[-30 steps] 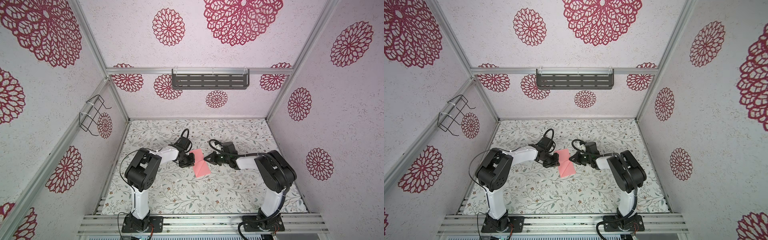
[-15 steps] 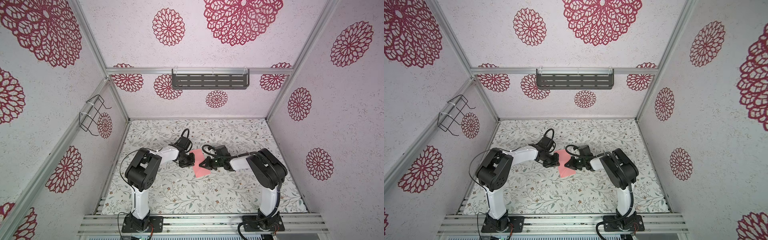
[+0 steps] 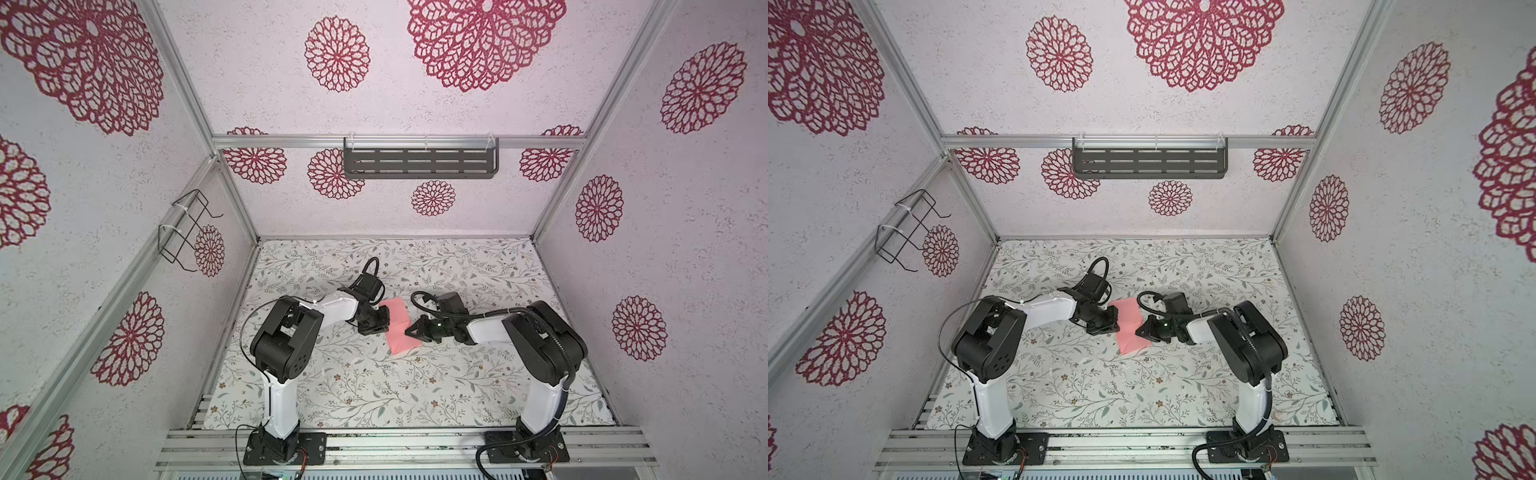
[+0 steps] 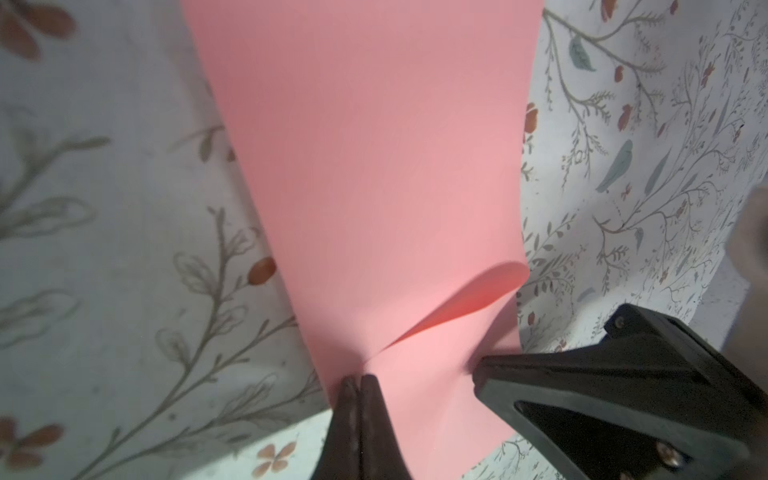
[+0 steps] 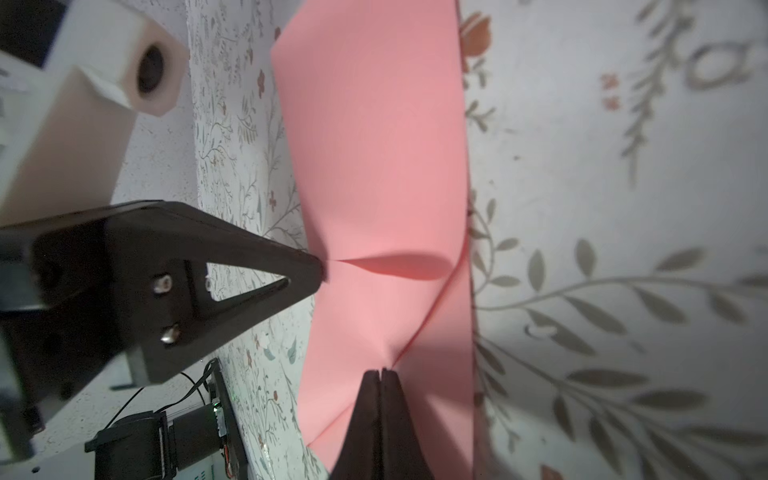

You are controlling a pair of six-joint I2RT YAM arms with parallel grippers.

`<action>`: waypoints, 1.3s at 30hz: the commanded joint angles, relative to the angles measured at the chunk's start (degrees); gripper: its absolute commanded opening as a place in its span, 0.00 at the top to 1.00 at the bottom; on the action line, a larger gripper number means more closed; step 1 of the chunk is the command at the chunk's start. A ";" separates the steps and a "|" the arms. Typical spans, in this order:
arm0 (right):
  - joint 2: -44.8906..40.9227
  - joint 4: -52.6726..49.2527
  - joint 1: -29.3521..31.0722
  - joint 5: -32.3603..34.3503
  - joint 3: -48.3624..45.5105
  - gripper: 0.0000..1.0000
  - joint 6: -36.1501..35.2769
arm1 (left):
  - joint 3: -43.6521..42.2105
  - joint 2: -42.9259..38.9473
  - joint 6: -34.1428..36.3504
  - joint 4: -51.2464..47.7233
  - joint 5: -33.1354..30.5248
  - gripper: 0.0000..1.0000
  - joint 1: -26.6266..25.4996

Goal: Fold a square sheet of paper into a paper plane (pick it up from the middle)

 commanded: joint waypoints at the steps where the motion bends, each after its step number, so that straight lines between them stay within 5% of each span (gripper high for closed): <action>1: -3.77 1.92 0.10 -1.38 1.83 0.98 -1.81 | -2.07 4.47 1.10 -5.61 -7.29 1.00 -0.12; 14: 5.46 4.51 -0.68 -1.19 4.71 0.97 1.20 | -2.33 4.32 1.13 -5.75 -7.27 1.00 -0.12; 25: 2.97 4.33 -6.92 1.71 0.23 0.98 0.01 | -2.53 4.32 1.26 -5.66 -7.36 1.00 -0.18; 32: -3.92 0.10 -4.15 2.64 1.69 0.97 -2.83 | -2.24 4.18 1.39 -5.73 -7.27 1.00 -0.16; 39: 0.88 1.06 0.02 0.60 4.62 0.97 -1.16 | -2.06 4.33 1.54 -6.01 -7.36 1.00 -0.19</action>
